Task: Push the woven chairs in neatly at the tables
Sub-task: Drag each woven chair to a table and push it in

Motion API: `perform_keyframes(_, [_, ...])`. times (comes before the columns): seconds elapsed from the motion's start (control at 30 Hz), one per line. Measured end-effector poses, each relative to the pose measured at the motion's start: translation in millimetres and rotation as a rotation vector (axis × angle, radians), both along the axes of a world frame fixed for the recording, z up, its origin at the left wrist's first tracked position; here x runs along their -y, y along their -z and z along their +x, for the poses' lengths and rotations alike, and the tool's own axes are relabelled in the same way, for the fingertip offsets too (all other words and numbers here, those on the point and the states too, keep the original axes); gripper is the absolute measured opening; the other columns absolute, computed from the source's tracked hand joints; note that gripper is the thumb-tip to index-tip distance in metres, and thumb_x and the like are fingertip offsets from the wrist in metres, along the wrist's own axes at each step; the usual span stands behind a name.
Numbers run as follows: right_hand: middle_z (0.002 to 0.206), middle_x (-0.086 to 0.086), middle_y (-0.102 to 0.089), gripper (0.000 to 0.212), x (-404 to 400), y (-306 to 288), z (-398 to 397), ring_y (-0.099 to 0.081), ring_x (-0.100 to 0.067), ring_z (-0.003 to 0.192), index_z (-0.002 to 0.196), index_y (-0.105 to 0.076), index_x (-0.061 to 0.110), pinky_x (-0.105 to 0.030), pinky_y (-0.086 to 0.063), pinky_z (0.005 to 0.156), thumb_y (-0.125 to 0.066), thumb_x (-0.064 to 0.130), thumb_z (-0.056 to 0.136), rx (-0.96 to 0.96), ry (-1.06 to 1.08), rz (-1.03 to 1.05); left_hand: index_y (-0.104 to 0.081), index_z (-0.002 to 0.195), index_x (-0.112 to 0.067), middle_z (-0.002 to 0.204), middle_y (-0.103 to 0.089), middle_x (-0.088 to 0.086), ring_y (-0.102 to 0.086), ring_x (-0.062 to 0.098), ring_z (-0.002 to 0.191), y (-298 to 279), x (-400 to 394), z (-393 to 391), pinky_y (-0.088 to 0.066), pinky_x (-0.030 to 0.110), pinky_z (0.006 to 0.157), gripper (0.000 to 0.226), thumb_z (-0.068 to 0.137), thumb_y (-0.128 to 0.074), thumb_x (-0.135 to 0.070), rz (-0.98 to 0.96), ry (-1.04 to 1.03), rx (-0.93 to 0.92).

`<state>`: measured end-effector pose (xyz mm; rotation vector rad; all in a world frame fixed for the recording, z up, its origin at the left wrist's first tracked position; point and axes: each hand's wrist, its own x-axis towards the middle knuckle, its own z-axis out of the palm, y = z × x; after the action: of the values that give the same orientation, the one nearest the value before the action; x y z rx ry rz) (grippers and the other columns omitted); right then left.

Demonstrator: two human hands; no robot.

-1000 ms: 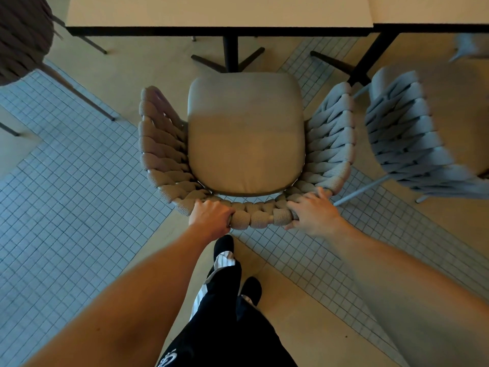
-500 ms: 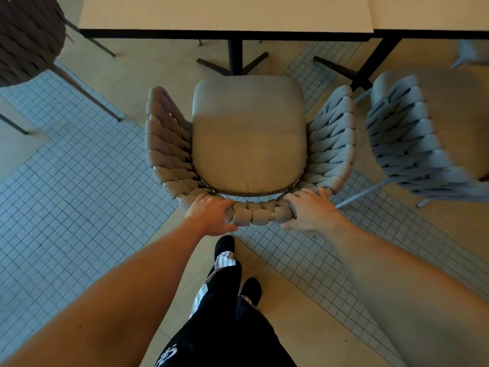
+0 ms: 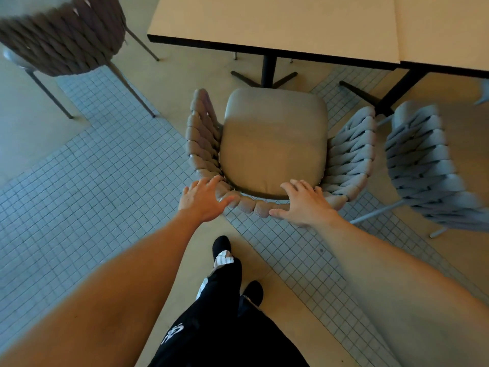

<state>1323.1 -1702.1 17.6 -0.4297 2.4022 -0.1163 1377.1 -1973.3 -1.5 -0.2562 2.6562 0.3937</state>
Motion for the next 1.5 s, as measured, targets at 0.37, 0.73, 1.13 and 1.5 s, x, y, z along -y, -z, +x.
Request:
perform_keyframes(0.37, [0.172, -0.007, -0.005, 0.098, 112, -28, -5, -0.001, -0.031, 0.158, 0.162, -0.017, 0.026, -0.060, -0.008, 0.124, -0.049, 0.080, 0.087, 0.007, -0.201, 0.015, -0.020, 0.159, -0.026, 0.161, -0.032, 0.007, -0.030, 0.031, 0.147, -33, 87, 41, -0.029, 0.053, 0.117, 0.090, 0.089, -0.043, -0.077, -0.005, -0.245, 0.017])
perform_keyframes(0.73, [0.171, -0.005, -0.009, 0.102, 259, -42, -16, -0.005, -0.028, 0.157, 0.162, -0.018, 0.025, -0.057, -0.011, 0.124, -0.048, 0.084, 0.084, -0.034, -0.375, 0.006, -0.016, 0.159, -0.026, 0.163, -0.027, 0.007, -0.029, 0.032, 0.147, -51, 204, 60, -0.027, 0.060, 0.117, 0.093, 0.087, -0.043, -0.079, -0.017, -0.395, 0.042])
perform_keyframes(1.13, [0.172, -0.008, -0.006, 0.099, 389, -68, -52, -0.003, -0.029, 0.157, 0.163, -0.017, 0.022, -0.056, -0.013, 0.125, -0.049, 0.079, 0.088, -0.050, -0.438, -0.016, -0.025, 0.158, -0.023, 0.161, -0.032, 0.006, -0.031, 0.030, 0.146, -65, 313, 60, -0.030, 0.056, 0.117, 0.087, 0.090, -0.041, -0.075, -0.022, -0.457, 0.054])
perform_keyframes(1.5, [0.171, -0.008, -0.010, 0.097, 522, -63, -145, -0.005, -0.029, 0.158, 0.162, -0.020, 0.022, -0.058, -0.014, 0.124, -0.052, 0.077, 0.088, -0.068, -0.516, -0.074, -0.024, 0.158, -0.023, 0.162, -0.031, 0.007, -0.030, 0.031, 0.147, -70, 433, -13, -0.029, 0.056, 0.118, 0.088, 0.090, -0.043, -0.075, -0.039, -0.547, 0.039])
